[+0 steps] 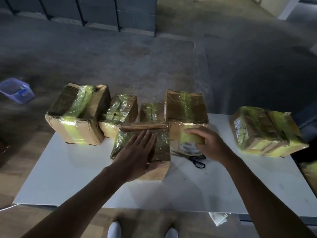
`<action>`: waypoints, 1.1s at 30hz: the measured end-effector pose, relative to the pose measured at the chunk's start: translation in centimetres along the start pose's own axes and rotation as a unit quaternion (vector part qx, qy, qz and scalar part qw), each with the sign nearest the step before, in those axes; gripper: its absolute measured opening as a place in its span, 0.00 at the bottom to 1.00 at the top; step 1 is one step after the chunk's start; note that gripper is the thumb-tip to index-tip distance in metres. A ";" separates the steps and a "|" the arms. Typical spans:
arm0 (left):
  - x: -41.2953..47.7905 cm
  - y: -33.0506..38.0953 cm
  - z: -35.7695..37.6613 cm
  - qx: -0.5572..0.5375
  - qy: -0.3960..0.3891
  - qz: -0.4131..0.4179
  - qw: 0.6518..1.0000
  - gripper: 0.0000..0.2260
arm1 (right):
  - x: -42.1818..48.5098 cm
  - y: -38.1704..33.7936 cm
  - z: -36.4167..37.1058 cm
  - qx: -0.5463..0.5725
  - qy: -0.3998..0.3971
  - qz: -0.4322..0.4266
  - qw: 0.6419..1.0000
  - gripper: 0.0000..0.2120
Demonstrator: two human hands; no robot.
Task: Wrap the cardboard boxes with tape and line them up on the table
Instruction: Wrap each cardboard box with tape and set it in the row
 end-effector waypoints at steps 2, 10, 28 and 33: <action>0.0 0.2 -0.1 -0.008 0.009 0.013 1.000 0.40 | -0.6 1.6 0.5 -0.027 -0.014 0.014 0.999 0.33; 0.6 0.5 0.2 -0.001 -0.041 0.007 0.999 0.42 | 1.0 3.7 5.9 -0.065 -0.073 0.035 0.995 0.28; 3.6 1.3 -4.2 0.027 -0.100 -0.009 0.995 0.35 | 1.5 2.0 6.4 -0.007 0.002 -0.028 1.000 0.27; 2.0 -1.5 -5.2 0.018 -0.025 -0.007 1.000 0.36 | 2.8 0.6 7.1 0.077 0.029 0.009 0.997 0.30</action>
Point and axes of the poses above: each hand's wrist, its own x-axis towards the middle knuckle, its own z-axis out of the palm, y = z × x, the point moved 3 cm from there along x, towards the middle knuckle, and after that the axes turned 3 degrees about z, right-handed, at the moved point
